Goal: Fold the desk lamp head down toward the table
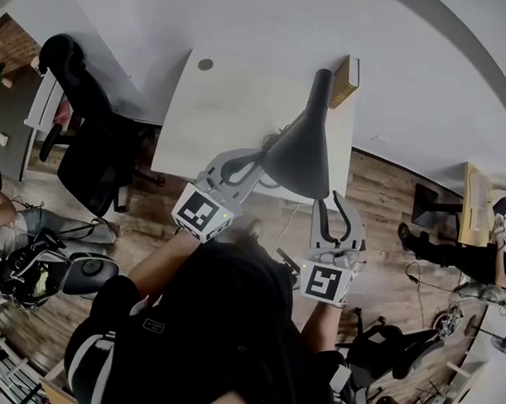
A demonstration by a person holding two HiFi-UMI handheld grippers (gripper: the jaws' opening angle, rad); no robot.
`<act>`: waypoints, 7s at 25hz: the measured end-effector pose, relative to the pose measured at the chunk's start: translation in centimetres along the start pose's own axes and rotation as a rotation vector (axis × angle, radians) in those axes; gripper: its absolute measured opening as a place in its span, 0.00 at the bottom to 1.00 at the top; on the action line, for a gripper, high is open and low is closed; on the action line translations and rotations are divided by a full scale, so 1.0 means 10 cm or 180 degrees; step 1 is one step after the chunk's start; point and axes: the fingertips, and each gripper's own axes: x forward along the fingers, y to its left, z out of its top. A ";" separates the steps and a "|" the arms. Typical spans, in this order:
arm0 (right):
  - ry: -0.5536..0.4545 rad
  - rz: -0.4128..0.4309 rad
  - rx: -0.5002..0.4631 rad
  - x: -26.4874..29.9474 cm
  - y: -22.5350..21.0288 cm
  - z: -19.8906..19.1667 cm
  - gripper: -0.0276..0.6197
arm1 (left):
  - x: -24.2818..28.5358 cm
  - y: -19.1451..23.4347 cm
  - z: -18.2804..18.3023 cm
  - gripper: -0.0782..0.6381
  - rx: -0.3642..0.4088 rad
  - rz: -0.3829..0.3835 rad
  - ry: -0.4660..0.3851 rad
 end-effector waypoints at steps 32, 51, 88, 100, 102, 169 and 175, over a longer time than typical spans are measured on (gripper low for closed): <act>0.0013 -0.0058 -0.0297 0.02 -0.07 0.15 0.09 | -0.12 -0.50 0.41 0.24 0.2985 -0.0684 0.0611; 0.0155 0.0032 -0.0368 0.09 0.13 -0.11 0.09 | -0.12 -0.49 0.10 0.20 0.3195 -0.0823 0.0880; 0.0344 0.0143 -0.0751 0.57 0.65 -0.96 0.14 | -0.02 -0.28 -1.02 0.27 0.3529 -0.0991 0.1219; 0.0327 0.0136 -0.0732 0.70 0.71 -1.17 0.13 | 0.07 -0.20 -1.25 0.27 0.3698 -0.0933 0.1262; 0.0325 0.0133 -0.0750 0.73 0.72 -1.18 0.13 | 0.08 -0.18 -1.27 0.27 0.3711 -0.0917 0.1262; 0.0414 0.0322 -0.0788 1.18 0.74 -1.59 0.16 | 0.39 0.09 -1.72 0.32 0.3727 -0.0844 0.1629; 0.0425 0.0331 -0.0778 1.14 0.76 -1.58 0.16 | 0.34 0.05 -1.72 0.32 0.3602 -0.0871 0.1628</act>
